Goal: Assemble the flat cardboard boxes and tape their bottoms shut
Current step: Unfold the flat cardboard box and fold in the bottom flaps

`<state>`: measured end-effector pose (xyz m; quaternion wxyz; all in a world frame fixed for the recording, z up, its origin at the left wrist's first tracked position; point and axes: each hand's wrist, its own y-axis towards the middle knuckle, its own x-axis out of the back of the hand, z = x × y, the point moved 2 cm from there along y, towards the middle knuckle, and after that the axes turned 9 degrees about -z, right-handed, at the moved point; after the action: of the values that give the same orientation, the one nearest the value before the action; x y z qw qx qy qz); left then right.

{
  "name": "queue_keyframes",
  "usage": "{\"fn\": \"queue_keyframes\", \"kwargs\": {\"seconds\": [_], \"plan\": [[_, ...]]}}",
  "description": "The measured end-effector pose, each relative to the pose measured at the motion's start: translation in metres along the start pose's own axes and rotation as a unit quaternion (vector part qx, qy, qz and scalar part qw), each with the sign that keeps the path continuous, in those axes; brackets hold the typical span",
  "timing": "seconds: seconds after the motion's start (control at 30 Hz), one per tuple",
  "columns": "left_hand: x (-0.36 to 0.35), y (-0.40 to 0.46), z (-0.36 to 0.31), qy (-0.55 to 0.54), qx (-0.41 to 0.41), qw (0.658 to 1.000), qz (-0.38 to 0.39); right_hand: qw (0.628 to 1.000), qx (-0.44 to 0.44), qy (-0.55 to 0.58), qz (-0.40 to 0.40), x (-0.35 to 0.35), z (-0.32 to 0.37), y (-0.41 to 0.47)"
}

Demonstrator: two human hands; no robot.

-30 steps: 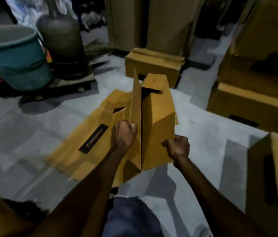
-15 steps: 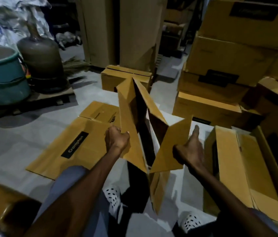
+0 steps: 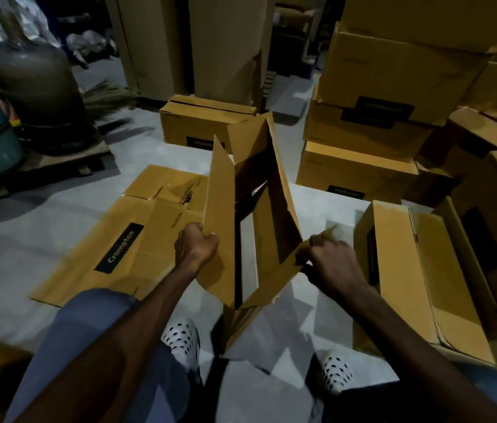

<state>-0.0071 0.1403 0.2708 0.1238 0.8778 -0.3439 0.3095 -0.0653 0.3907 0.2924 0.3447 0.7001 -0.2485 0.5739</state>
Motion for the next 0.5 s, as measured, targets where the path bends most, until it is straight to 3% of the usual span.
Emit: {"fn": "queue_keyframes", "kwargs": {"seconds": [0.1, 0.17, 0.33, 0.5], "plan": [[0.001, -0.003, -0.001, 0.025, -0.028, 0.999, 0.022, 0.998, 0.031, -0.048, 0.020, -0.004, -0.003, 0.013], [0.002, -0.004, -0.003, 0.026, -0.039, 0.999, 0.022, 0.996, 0.063, -0.022, 0.061, -0.009, -0.003, 0.017], [0.004, 0.013, 0.001, 0.004, -0.022, 1.000, 0.014, 0.992, 0.078, -0.040, 0.092, 0.015, 0.010, 0.014], [0.010, 0.034, 0.002, 0.006, -0.026, 1.000, -0.006, 0.973, 0.134, -0.068, 0.174, 0.037, 0.042, -0.020]]}}
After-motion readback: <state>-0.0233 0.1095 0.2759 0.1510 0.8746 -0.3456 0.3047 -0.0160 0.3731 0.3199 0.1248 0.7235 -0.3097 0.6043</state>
